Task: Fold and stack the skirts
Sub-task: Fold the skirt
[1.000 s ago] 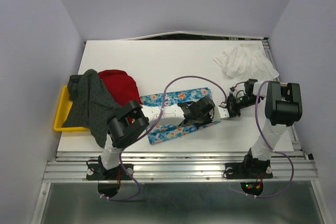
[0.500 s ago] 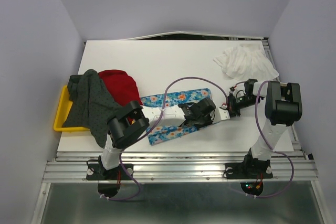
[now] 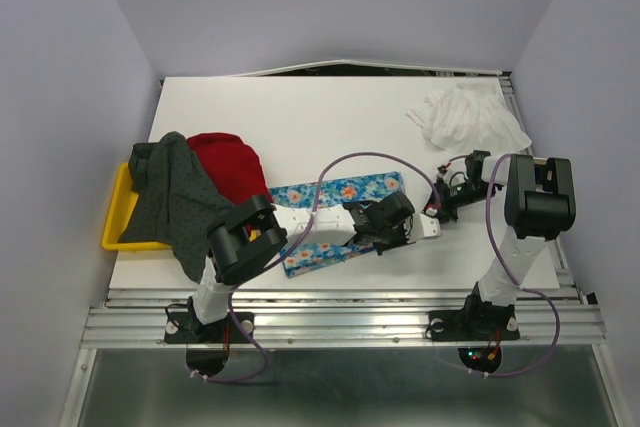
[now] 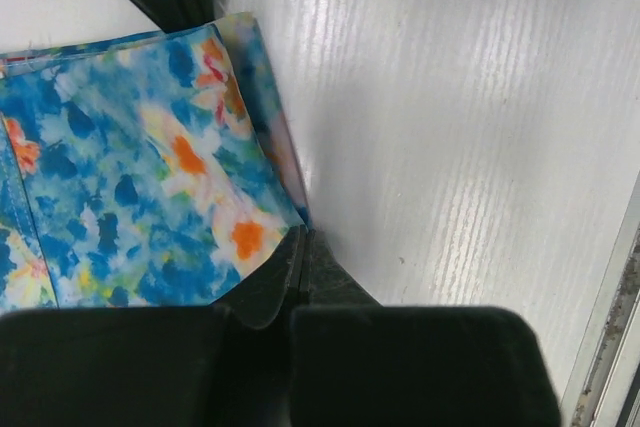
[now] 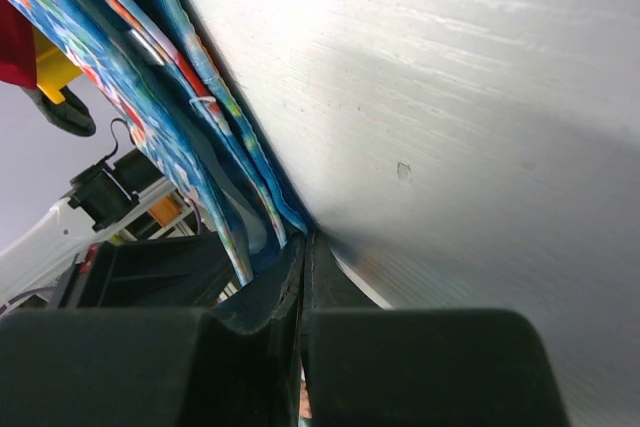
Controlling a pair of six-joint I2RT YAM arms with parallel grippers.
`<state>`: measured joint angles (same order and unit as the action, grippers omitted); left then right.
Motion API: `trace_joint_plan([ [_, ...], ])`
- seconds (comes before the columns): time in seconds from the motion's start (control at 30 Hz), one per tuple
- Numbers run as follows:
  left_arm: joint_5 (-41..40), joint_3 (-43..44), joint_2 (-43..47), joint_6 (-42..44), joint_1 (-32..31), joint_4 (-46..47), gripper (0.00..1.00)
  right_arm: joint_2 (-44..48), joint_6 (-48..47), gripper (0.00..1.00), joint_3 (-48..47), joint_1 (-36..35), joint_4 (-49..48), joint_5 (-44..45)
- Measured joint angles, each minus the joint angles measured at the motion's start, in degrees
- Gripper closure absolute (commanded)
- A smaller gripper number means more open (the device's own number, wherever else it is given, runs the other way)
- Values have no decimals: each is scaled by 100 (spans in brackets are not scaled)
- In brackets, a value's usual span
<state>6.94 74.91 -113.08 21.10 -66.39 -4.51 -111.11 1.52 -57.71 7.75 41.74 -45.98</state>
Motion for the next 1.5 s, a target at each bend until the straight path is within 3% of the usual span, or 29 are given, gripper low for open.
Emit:
trace_joint_plan([
  [0.2,46,11,-153,9,-35,33,100,-4,-52,96,-28,-2,37,17],
  [0.53,98,-15,-157,111,-28,92,97,-35,-577,46,-459,402,833,221],
  [0.83,186,-33,-157,219,-24,153,97,-74,-675,35,-597,308,914,-92],
  [1.0,210,-35,-157,269,-24,160,97,-74,-444,38,-601,-133,761,-101],
  [1.07,216,-46,-157,293,-24,173,96,-76,-409,51,-601,-308,699,-70],
  [1.1,227,-57,-157,308,-24,186,94,-83,-404,67,-603,-365,645,20],
  [1.17,247,-72,-153,334,-11,205,92,-111,-393,83,-597,-444,525,184],
  [1.2,286,-83,-146,348,11,214,90,-160,-382,99,-599,-461,463,240],
  [1.37,564,-330,153,166,208,118,75,-271,-356,99,-599,-468,424,208],
  [1.5,809,-820,1108,-118,557,-273,69,-249,-354,99,-599,-472,422,251],
])
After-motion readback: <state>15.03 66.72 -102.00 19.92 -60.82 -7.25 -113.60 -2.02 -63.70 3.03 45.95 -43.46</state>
